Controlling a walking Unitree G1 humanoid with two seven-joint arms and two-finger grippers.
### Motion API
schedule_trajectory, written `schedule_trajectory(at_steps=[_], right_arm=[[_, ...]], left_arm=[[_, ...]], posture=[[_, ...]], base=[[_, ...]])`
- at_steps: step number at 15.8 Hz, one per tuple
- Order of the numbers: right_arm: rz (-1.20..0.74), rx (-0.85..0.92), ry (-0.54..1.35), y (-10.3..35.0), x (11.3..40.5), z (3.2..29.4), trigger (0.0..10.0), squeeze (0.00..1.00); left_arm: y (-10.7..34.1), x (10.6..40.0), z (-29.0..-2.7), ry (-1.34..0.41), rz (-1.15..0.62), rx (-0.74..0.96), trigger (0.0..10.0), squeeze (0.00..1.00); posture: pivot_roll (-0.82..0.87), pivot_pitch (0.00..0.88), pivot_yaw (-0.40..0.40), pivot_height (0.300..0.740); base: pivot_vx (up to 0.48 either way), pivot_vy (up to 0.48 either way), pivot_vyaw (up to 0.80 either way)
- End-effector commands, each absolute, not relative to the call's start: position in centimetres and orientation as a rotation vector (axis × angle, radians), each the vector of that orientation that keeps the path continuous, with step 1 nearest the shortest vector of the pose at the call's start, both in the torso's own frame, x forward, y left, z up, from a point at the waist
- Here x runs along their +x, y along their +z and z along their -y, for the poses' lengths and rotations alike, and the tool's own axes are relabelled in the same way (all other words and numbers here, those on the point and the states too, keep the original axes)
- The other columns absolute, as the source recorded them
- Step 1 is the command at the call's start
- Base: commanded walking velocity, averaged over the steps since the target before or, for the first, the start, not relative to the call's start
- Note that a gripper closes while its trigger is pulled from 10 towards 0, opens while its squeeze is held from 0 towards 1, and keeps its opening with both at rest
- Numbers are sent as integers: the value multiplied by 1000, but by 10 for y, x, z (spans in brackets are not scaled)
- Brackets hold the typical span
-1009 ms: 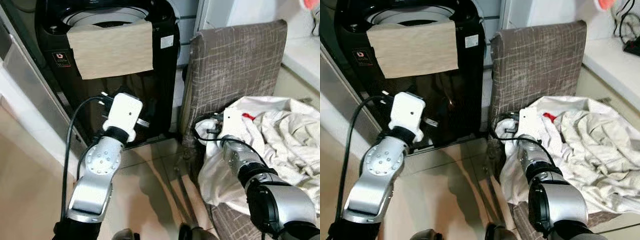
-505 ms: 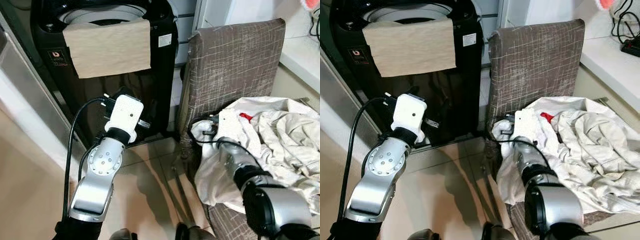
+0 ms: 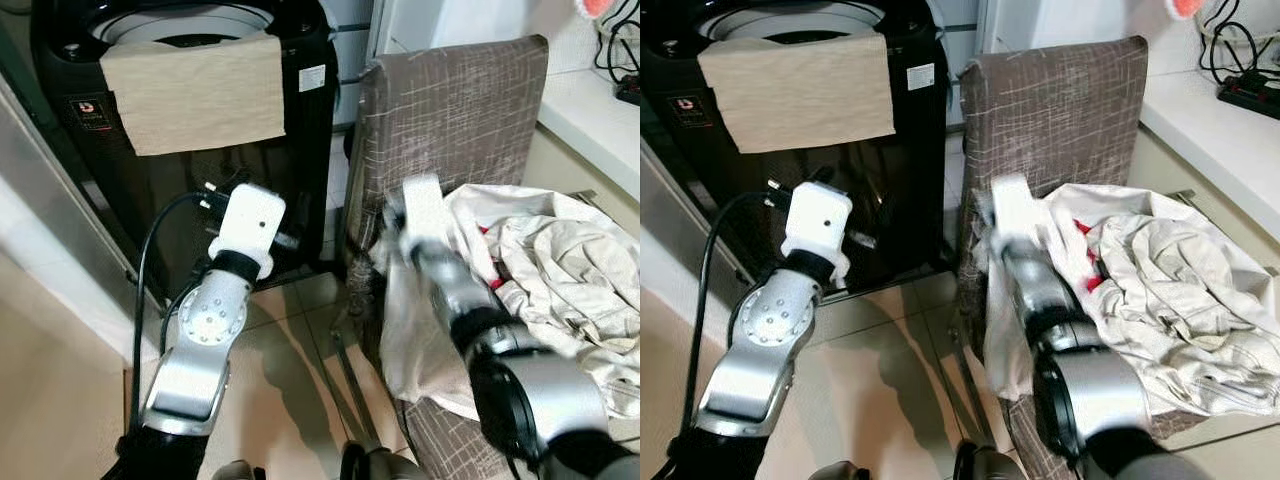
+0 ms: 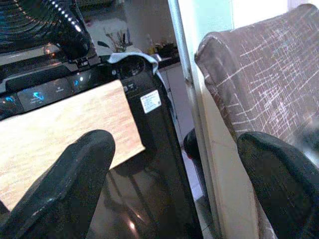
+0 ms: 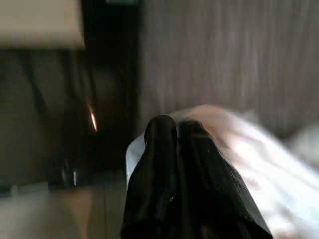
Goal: Clothes washing
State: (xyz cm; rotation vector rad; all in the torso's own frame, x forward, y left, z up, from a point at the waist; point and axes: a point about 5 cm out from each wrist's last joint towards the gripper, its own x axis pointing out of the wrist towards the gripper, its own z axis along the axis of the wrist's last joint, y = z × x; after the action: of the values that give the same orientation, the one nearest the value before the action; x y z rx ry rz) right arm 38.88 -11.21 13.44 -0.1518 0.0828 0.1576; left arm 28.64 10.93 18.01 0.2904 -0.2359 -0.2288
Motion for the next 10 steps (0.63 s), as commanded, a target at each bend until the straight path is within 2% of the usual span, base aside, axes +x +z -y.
schedule_trajectory(at_steps=[1,4,5,7,10], right_arm=[[130,-164,183,185,400,108,0,0],[327,-148,201,231,401,109,0,0],[409,-156,232,248,397,102,0,0],[492,-193,282,258,388,89,0,0],[293,-122,350,201,383,87,0,0]], left_arm=[[180,290,-107,-227,245,293,10000,0],[186,299,-105,-230,270,291,10000,0],[187,300,-105,-230,279,292,10000,0],[191,303,-107,-196,307,300,10000,0],[197,308,-128,39,338,306,10000,0]], posture=[[72,56,-53,732],[53,27,-46,732],[50,22,-44,732],[46,11,-42,732],[53,13,-54,732]], base=[[0,0,0],[0,0,0],[0,0,0],[0,0,800],[0,0,763]])
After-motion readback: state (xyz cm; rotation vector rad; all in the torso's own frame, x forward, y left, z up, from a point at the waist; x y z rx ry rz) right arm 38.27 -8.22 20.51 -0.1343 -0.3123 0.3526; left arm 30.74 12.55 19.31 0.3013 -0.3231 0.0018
